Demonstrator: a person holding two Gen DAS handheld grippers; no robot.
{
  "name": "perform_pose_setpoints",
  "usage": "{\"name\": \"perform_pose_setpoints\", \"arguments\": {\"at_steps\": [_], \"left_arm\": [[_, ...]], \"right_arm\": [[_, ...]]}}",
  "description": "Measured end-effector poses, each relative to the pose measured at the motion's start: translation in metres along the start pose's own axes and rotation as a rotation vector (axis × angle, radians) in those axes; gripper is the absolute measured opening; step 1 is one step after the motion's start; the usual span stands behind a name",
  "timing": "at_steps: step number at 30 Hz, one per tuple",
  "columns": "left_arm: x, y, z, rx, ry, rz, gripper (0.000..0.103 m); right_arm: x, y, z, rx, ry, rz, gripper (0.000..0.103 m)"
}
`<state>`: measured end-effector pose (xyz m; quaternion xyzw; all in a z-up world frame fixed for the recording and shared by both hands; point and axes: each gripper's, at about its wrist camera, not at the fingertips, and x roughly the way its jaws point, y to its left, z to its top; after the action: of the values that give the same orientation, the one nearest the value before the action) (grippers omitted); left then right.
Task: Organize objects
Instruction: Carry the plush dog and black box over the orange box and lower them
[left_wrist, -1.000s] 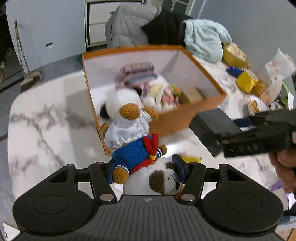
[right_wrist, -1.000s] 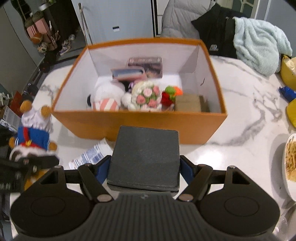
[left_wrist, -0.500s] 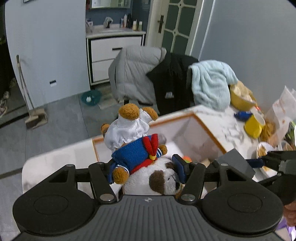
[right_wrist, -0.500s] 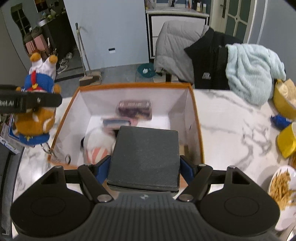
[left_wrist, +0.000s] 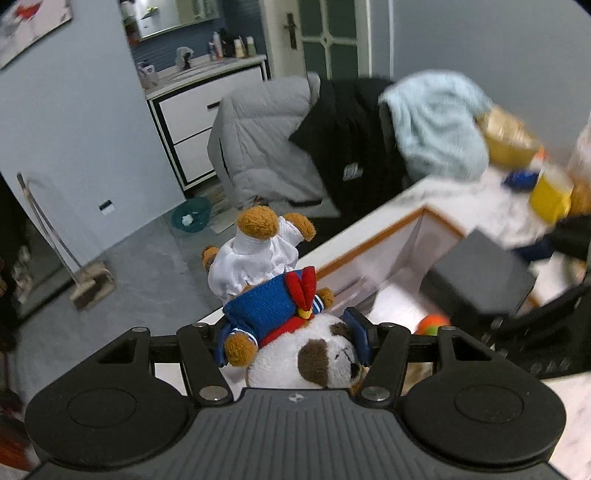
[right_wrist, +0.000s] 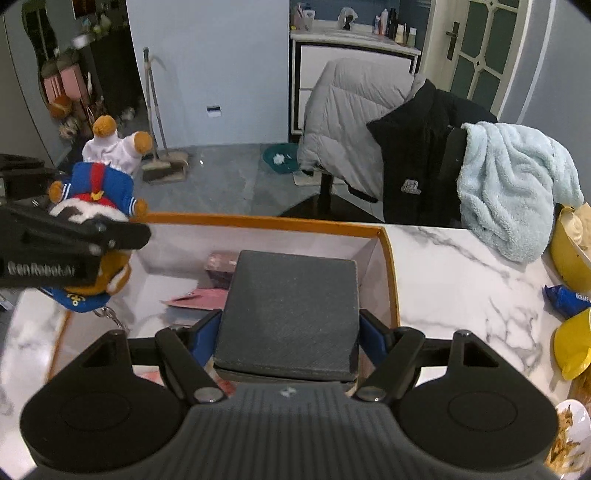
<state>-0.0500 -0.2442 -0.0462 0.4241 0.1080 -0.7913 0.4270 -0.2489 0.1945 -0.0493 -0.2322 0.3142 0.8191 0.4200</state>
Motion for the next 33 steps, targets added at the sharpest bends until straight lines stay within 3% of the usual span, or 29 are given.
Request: {"name": "perform_pose_setpoints", "arguments": {"at_steps": [5,17,23,29,30,33], "left_arm": [[0.031,-0.002,-0.014,0.028,0.096,0.005,0.069],[0.060,0.003,-0.027,0.053,0.236,-0.016,0.069],[0.078,0.013,-0.024,0.030,0.360,-0.086,0.069],[0.091,-0.001,-0.018,0.148,0.489,-0.090,0.071],[0.090,-0.002,-0.017,0.158,0.487,-0.087,0.072],[0.081,-0.010,-0.020,0.233,0.429,-0.008,0.089]], "right_arm": [[0.025,-0.001,0.000,-0.014,0.020,-0.025,0.077],[0.046,-0.004,0.003,-0.002,0.024,-0.051,0.077],[0.052,-0.004,0.008,-0.003,0.014,-0.071,0.077],[0.063,0.001,0.017,-0.012,0.014,-0.091,0.078],[0.065,0.001,0.018,-0.013,0.013,-0.095,0.078],[0.072,0.000,0.020,-0.007,0.028,-0.105,0.078]]}}
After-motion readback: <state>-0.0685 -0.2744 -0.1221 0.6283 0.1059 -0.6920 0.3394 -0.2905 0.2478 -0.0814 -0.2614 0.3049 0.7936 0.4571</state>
